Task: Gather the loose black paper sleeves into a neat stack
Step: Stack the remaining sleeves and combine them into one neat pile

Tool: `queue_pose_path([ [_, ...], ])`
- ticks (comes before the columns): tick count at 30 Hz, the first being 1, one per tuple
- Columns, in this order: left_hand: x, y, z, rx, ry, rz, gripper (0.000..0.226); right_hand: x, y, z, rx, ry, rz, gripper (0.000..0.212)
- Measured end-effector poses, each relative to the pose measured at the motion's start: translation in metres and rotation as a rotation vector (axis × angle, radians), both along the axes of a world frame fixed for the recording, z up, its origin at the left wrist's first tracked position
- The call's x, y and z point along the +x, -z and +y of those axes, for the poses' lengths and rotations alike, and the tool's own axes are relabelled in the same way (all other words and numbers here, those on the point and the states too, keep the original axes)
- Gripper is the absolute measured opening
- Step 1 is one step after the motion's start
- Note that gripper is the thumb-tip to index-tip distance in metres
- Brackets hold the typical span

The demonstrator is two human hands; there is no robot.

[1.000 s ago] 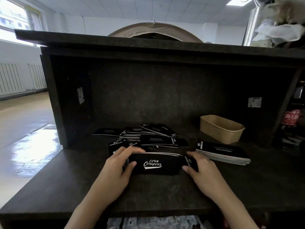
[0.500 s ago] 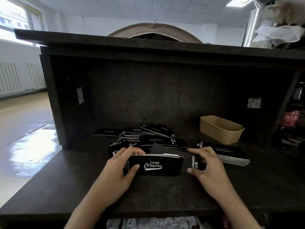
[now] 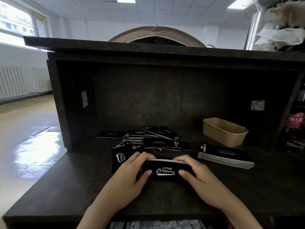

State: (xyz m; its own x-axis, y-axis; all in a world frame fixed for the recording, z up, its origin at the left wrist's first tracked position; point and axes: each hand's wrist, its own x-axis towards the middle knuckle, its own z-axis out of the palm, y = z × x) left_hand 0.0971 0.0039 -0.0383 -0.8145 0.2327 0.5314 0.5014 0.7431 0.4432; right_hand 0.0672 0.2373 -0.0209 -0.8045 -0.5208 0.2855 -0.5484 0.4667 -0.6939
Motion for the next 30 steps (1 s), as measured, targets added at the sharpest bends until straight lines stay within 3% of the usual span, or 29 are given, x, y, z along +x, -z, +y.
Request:
queue_pose_path([
  [3,-0.001,0.000,-0.002,-0.002,-0.003,0.002,0.021,-0.001,0.001,0.001,-0.084,0.010,0.003,0.020],
  [6,0.001,0.001,-0.006,0.030,-0.019,0.009,0.018,-0.010,0.004,0.008,-0.215,0.259,0.096,0.023],
  [10,0.004,0.000,-0.010,0.068,-0.040,0.009,0.020,-0.021,0.015,0.009,0.229,0.434,0.105,0.044],
  [12,0.005,-0.001,-0.009,0.080,-0.028,0.005,0.023,-0.023,0.018,0.005,0.305,0.432,0.111,0.048],
  [17,0.007,-0.001,-0.009,0.070,0.005,0.006,0.031,-0.023,0.015,0.011,0.088,0.465,0.052,0.053],
  [21,0.006,-0.002,-0.010,0.077,0.014,0.017,0.031,-0.023,0.014,0.012,0.069,0.486,0.064,0.060],
  [24,0.006,-0.002,-0.009,0.090,0.008,0.034,0.031,-0.022,0.015,0.015,0.038,0.477,0.090,0.039],
  [26,0.006,-0.002,-0.010,0.095,0.005,0.040,0.031,-0.022,0.014,0.015,-0.016,0.399,0.082,0.026],
  [30,0.007,-0.002,-0.009,0.088,0.005,0.050,0.034,-0.014,0.006,0.011,-0.284,0.172,-0.100,0.031],
])
